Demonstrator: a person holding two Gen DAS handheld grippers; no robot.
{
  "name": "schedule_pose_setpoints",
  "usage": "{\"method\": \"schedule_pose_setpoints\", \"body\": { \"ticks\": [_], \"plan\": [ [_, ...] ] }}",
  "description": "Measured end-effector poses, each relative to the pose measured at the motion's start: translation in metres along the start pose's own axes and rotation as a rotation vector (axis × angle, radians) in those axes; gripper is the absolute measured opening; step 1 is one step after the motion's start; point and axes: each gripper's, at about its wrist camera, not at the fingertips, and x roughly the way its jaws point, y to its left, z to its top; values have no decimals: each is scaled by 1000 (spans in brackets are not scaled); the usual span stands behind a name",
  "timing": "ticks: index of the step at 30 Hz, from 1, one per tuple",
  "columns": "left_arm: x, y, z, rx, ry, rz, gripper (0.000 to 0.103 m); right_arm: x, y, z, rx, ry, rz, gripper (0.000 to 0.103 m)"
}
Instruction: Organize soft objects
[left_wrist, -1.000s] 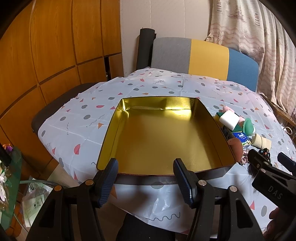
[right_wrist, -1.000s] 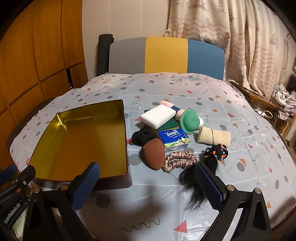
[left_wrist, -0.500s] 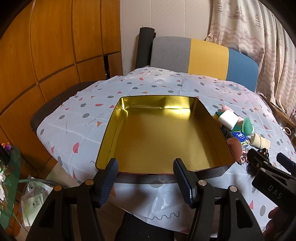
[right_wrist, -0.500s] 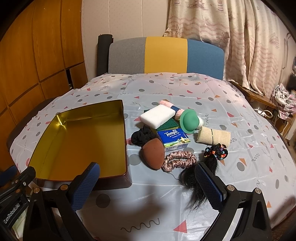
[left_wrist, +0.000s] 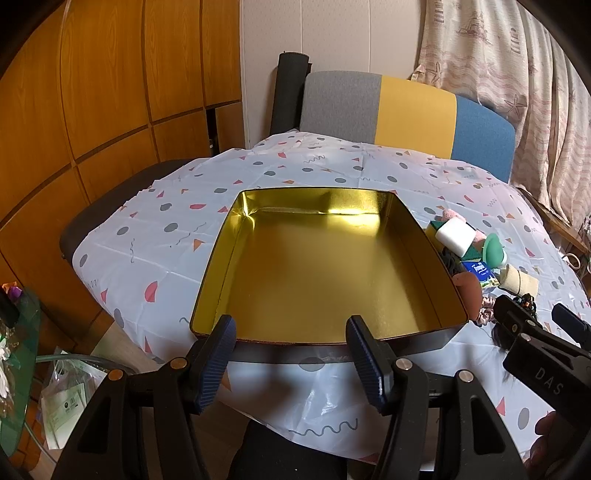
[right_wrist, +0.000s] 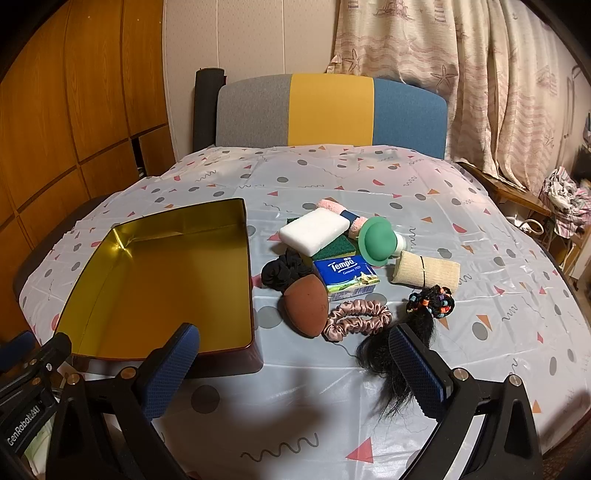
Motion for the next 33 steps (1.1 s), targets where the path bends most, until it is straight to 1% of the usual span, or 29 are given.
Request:
{"method": "schedule_pose_setpoints", "body": {
  "ticks": [33],
  "plan": [
    [7, 0, -1, 2, 29, -9, 63, 4, -2, -2, 3, 8, -7, 103]
  ]
}}
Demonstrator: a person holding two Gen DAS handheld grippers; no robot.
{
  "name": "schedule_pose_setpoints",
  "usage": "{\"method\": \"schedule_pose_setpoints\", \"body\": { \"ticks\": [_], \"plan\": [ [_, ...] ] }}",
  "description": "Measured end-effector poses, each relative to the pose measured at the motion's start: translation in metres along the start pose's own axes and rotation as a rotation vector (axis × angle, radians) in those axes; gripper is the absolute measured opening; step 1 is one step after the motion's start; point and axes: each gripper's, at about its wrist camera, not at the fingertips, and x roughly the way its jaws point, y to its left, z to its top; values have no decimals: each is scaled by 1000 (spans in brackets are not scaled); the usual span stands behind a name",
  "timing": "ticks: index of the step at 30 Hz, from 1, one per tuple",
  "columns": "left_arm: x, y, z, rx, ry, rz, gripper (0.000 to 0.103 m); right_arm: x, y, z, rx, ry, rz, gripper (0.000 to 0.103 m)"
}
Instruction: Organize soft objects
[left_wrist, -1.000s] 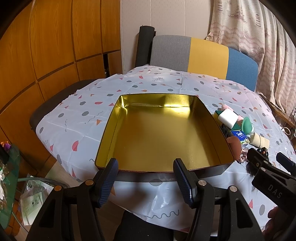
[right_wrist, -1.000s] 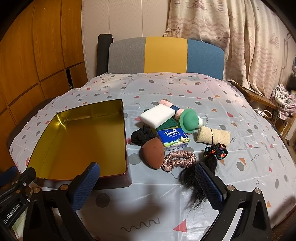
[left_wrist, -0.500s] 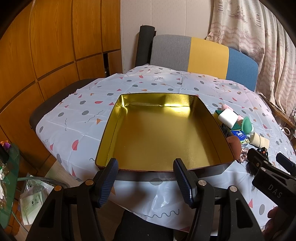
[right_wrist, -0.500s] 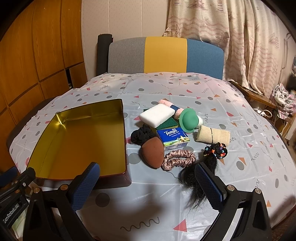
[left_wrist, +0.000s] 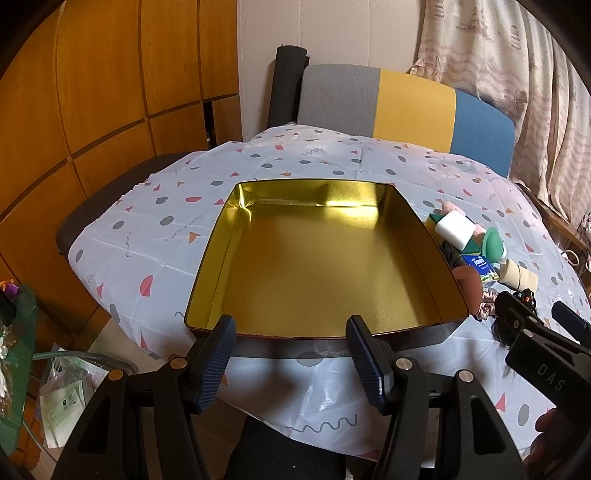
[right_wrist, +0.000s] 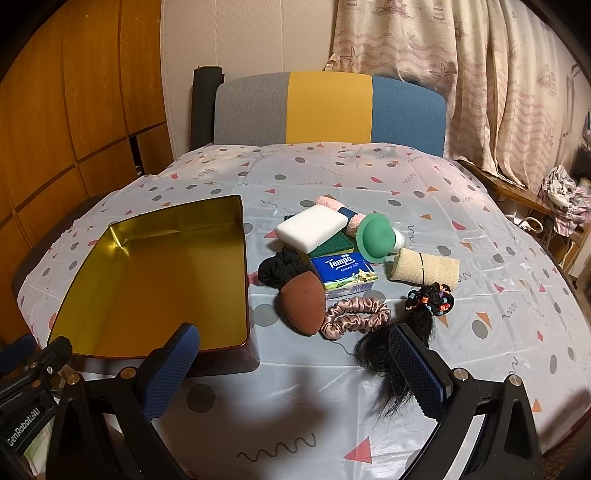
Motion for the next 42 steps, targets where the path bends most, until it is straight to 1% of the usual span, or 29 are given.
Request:
{"method": "schedule_pose_setpoints", "body": {
  "ticks": [3, 4, 6, 8, 9, 12, 14, 16, 17, 18, 21, 23, 26, 29, 30, 33, 34, 35, 36, 38, 40, 42],
  "plan": [
    [2, -1, 0, 3, 9, -9, 63, 2, -1, 0, 1, 5, 4, 103],
    [2, -1, 1, 4, 12, -26, 63, 3, -3, 1, 0, 5, 8, 103],
    [3, 0, 3, -2, 18, -96, 63, 3, -10, 2, 6, 2, 19, 103],
    [3, -1, 5, -8, 24, -183, 63, 3, -23, 5, 19, -4, 26, 103],
    [4, -4, 7, -7, 30, -203, 66, 3, -32, 8, 34, -4, 35, 103],
    [9, -18, 15, 20, 64, -233, 67, 8, -72, 17, 85, 27, 52, 103],
    [10, -31, 21, 43, 56, -260, 67, 11, -105, 24, 105, 45, 37, 103],
    [9, -46, 25, 78, 51, -311, 67, 13, -136, 29, 145, 63, 26, 103],
    [8, -56, 27, 104, 43, -341, 67, 16, -160, 32, 186, 80, 24, 103],
    [7, -65, 28, 131, 41, -369, 67, 17, -175, 33, 207, 94, 20, 103],
    [9, -95, 32, 210, 67, -436, 67, 23, -223, 34, 266, 102, -30, 103],
    [13, -118, 32, 268, 102, -481, 67, 29, -254, 31, 312, 113, -53, 103],
    [19, -148, 28, 333, 151, -519, 67, 38, -285, 22, 379, 107, -58, 103],
    [27, -182, 23, 398, 201, -566, 66, 42, -305, 16, 460, 114, -64, 103],
    [31, -194, 22, 422, 222, -575, 66, 41, -308, 16, 481, 104, -56, 103],
    [39, -226, 20, 495, 246, -606, 65, 40, -315, 17, 517, 90, -39, 103],
    [43, -238, 19, 524, 263, -628, 65, 40, -316, 16, 528, 87, -37, 103],
    [47, -252, 18, 551, 284, -664, 65, 39, -319, 15, 545, 82, -25, 103],
    [50, -261, 18, 568, 287, -674, 65, 39, -319, 15, 551, 82, -22, 103],
    [58, -287, 16, 635, 276, -650, 65, 40, -321, 15, 556, 82, -22, 103],
    [65, -308, 17, 672, 280, -652, 65, 41, -321, 16, 561, 84, -18, 103],
    [72, -327, 17, 727, 277, -636, 65, 41, -322, 16, 565, 85, -8, 103]
  ]
}}
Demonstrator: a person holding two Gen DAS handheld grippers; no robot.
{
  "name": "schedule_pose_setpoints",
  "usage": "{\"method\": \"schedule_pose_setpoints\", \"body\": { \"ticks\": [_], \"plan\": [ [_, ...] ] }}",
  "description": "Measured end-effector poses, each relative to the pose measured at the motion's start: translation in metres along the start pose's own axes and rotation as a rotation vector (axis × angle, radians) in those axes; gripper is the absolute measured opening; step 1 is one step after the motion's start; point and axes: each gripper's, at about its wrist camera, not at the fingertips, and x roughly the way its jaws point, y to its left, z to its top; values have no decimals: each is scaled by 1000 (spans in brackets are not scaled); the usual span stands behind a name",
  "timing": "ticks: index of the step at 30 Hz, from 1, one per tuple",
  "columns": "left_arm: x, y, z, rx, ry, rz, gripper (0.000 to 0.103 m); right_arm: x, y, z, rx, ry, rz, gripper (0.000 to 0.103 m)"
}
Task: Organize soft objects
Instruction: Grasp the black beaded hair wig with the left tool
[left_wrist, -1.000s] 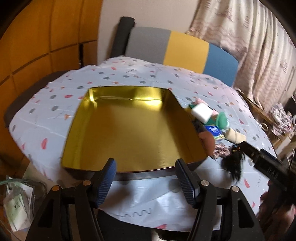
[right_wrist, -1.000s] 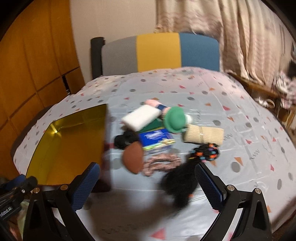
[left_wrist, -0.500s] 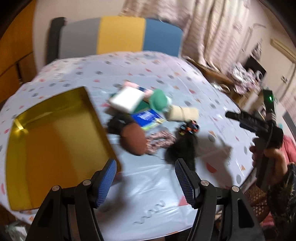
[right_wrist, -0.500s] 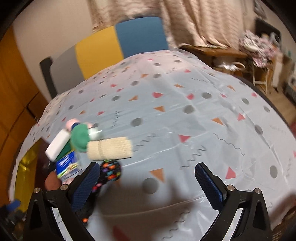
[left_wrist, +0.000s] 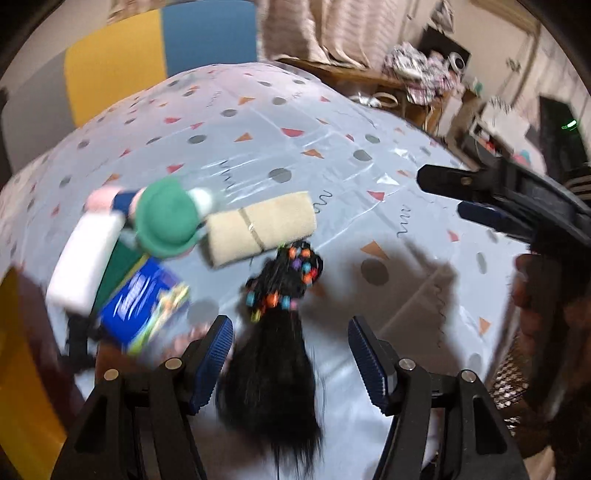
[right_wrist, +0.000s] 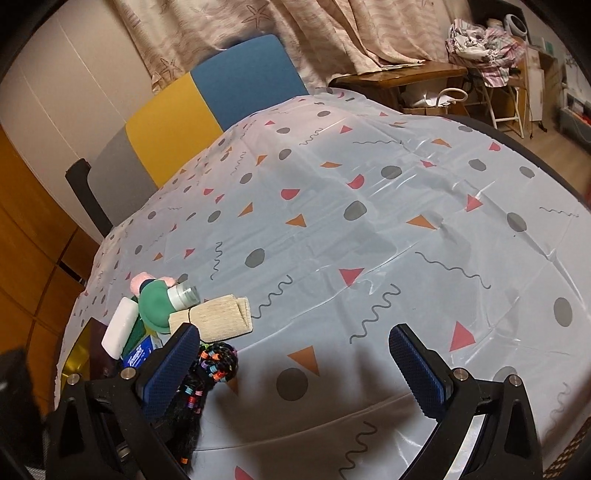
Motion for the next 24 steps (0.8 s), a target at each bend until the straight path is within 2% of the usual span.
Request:
{"method": "schedule_pose_setpoints", "body": {
  "ticks": [6, 8, 11, 16, 21, 24],
  "plan": [
    [41, 1, 14, 45, 93, 43, 64, 1, -6, 3, 33, 6, 21, 103],
    [51, 3, 13, 41, 104, 68, 56, 2, -8, 3, 45, 10, 32, 103],
    [65, 4, 9, 50, 131, 101, 36, 3, -10, 4, 51, 14, 27, 103],
    [52, 3, 0, 57, 41, 103, 31, 6, -13, 4, 54, 23, 16, 103],
    [6, 14, -21, -54, -74, 31, 31, 14, -17, 1, 69, 72, 6, 103],
    [-21, 16, -35, -96, -134, 11, 31, 21, -10, -3, 30, 106, -5, 103]
  ]
}}
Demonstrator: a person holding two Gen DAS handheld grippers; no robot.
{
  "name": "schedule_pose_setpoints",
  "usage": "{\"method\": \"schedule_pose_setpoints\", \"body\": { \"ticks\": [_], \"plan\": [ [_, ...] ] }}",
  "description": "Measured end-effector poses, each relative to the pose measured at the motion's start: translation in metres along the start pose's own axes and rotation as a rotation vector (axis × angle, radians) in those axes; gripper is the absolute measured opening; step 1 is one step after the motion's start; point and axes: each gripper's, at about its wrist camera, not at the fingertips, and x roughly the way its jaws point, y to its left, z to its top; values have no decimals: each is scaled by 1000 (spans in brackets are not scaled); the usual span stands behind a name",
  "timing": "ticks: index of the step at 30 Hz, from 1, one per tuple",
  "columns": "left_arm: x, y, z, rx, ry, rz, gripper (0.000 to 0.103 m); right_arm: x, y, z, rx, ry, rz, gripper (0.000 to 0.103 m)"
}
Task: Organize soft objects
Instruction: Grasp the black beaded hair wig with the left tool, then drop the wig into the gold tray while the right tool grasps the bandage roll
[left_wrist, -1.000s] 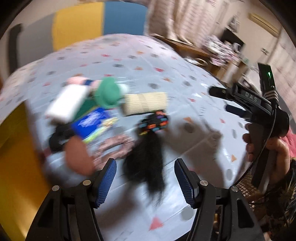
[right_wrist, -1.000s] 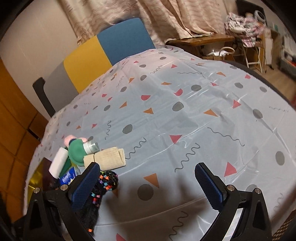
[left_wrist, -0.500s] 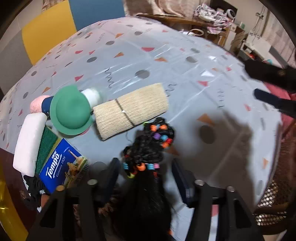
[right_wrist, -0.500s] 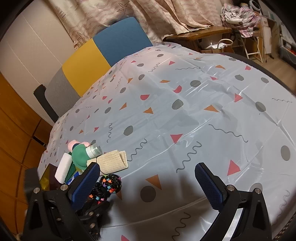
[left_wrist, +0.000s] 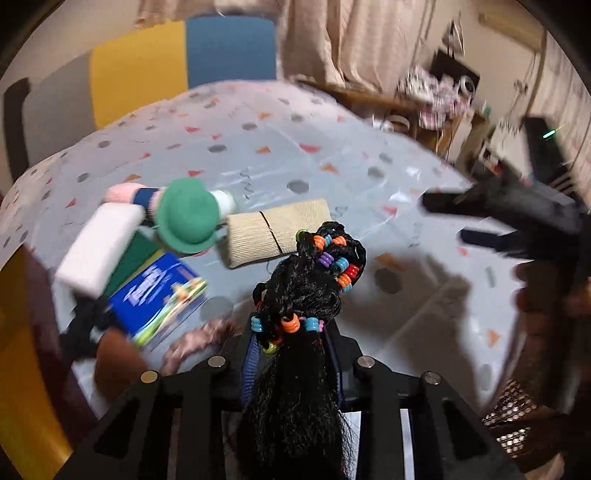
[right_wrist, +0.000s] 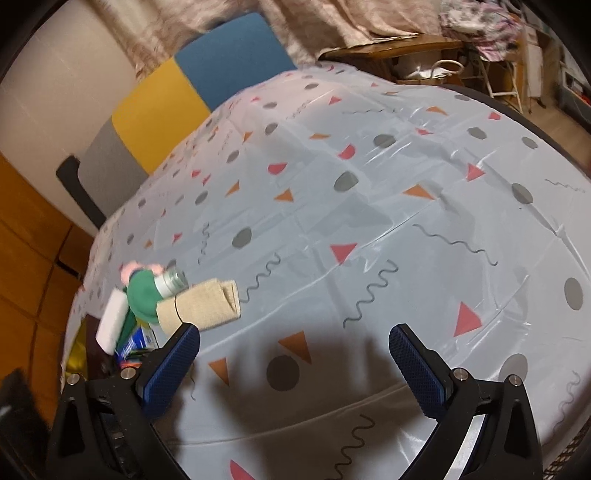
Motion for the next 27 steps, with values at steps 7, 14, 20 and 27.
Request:
{"method": "schedule_pose_setpoints", "body": {
  "ticks": [7, 14, 20, 27],
  "plan": [
    [-54, 16, -18, -91, -100, -24, 31, 20, 49, -18, -202, 73, -10, 103],
    [-102, 46, -43, -182, -167, -11, 31, 55, 117, -14, -329, 27, -68, 103],
    [-135, 86, -59, -302, -222, 13, 31, 96, 144, -5, -397, 95, -115, 103],
    [-158, 133, -79, -399, -249, 86, 31, 86, 145, -5, -542, 75, -143, 103]
  ]
}}
